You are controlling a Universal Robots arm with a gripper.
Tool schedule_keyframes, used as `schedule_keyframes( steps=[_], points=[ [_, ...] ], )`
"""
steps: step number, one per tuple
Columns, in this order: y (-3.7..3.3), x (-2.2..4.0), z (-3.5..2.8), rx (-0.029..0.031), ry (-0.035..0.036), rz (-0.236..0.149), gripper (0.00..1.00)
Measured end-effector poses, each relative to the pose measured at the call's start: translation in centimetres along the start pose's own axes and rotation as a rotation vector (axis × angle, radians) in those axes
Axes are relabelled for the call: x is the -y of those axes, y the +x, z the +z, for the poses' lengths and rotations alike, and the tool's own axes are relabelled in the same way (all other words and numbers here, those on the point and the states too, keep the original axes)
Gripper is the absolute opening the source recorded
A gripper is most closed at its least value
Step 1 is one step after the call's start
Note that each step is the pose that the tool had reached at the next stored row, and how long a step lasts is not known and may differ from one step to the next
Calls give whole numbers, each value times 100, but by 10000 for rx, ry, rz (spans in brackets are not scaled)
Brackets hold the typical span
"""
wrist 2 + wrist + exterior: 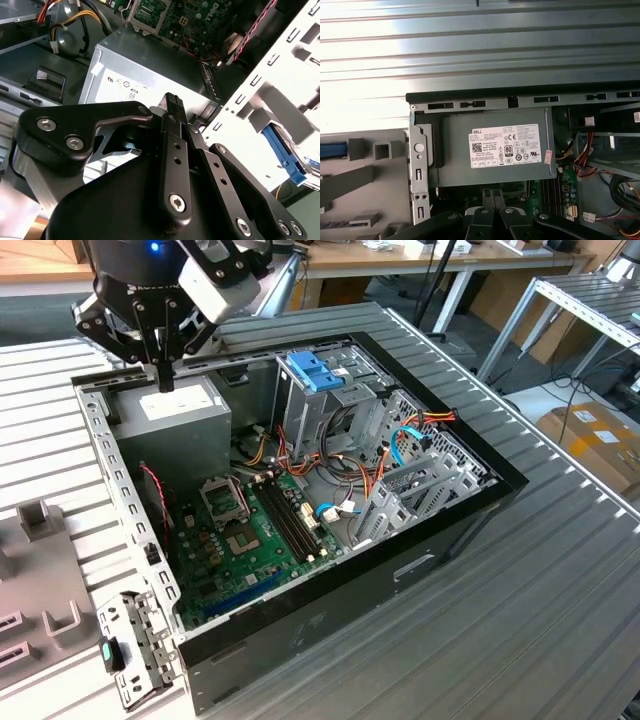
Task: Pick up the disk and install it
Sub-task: 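Reach for the disk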
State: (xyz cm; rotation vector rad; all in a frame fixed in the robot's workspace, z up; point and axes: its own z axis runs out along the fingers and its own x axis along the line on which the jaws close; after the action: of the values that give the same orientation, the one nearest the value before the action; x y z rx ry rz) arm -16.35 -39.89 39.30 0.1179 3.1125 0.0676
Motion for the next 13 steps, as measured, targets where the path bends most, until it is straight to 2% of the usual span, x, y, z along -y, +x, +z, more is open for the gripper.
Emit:
schedule_keyframes(
  steps=[7, 10, 13],
  points=[
    [200, 15, -3, 0, 0, 1, 11],
    [333, 24, -5, 0, 0, 0, 11],
    [394, 29, -7, 0, 0, 1, 11]
  ],
)
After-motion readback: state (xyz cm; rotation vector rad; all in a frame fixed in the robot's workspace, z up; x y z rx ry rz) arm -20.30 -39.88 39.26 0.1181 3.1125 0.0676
